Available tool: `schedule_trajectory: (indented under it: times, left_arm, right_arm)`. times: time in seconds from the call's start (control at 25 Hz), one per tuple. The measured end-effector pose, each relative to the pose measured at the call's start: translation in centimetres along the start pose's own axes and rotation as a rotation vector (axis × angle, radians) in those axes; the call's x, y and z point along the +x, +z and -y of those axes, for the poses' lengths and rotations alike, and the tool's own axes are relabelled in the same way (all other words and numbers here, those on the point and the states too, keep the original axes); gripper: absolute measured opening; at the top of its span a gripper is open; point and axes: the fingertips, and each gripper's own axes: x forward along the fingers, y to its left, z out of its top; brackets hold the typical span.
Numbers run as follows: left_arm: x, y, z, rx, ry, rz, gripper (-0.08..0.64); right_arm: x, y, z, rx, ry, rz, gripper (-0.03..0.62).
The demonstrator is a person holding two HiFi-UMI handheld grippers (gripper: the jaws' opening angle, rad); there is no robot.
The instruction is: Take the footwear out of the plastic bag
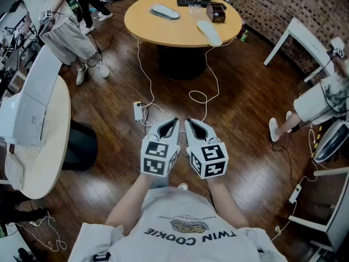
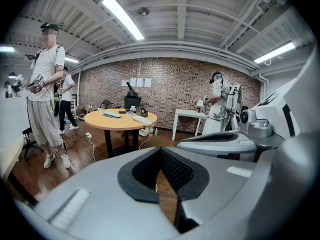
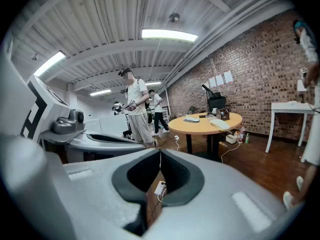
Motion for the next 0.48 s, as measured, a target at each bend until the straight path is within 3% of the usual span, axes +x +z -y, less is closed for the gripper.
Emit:
schedule_trajectory:
  times: [0.28,0.48]
  left_arm:
    - [4.3,1.4,-7.3,-0.056,-0.069,-0.029,0.006]
    - [6.7,3.2,-13.4,-0.061,-0.075,-0.042,0.006]
  right_arm:
    - [8.9,2.6,-0.3,-0.024,0.002,-0.01,0.003]
    - [15.1,5.3,-0.5,-0.032,-0.027,-0.02,0.003]
